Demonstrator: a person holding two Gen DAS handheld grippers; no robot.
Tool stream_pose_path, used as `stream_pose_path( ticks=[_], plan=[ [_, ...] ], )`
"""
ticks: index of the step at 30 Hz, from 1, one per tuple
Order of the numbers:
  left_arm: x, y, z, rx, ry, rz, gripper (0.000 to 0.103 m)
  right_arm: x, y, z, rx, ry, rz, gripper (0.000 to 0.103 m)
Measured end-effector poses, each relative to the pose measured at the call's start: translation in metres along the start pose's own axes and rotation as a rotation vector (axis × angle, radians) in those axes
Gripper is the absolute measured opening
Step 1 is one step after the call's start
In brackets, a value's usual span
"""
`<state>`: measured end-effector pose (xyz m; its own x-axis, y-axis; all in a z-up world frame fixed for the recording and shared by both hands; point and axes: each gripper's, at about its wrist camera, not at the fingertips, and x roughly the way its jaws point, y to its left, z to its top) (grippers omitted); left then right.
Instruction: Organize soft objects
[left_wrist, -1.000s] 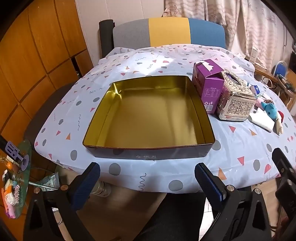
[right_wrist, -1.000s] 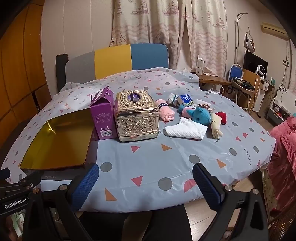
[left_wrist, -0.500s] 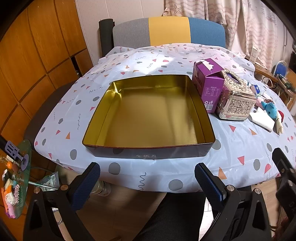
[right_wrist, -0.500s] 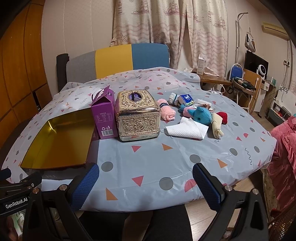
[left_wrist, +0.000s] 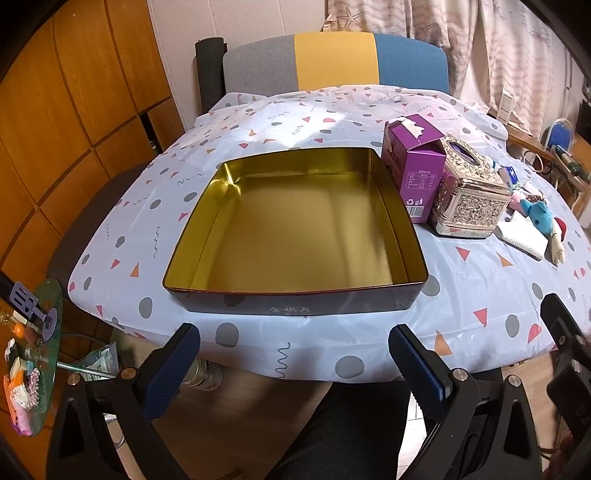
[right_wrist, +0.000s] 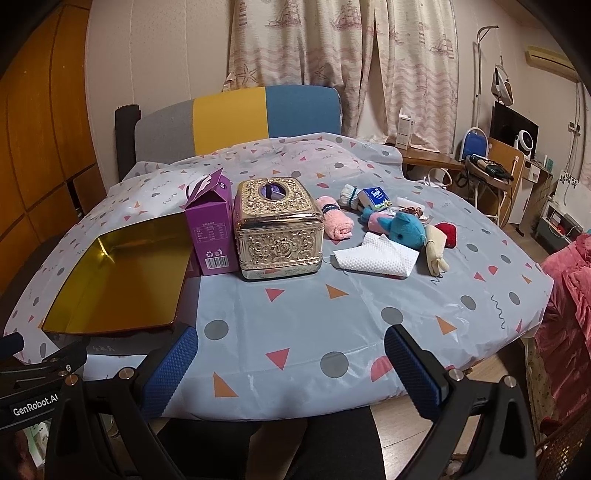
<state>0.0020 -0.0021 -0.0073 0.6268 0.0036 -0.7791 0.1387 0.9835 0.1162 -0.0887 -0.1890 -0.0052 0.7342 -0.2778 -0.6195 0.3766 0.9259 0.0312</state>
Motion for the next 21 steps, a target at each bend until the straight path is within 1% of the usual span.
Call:
stream_pose_path(
  ticks=[21],
  plan=[
    [0.0008, -0.0026, -0.0006, 0.007, 0.003, -0.005, 0.103, 0.0034, -0.0024, -0.0011, 0.009, 0.025, -0.001, 0.103]
  ],
)
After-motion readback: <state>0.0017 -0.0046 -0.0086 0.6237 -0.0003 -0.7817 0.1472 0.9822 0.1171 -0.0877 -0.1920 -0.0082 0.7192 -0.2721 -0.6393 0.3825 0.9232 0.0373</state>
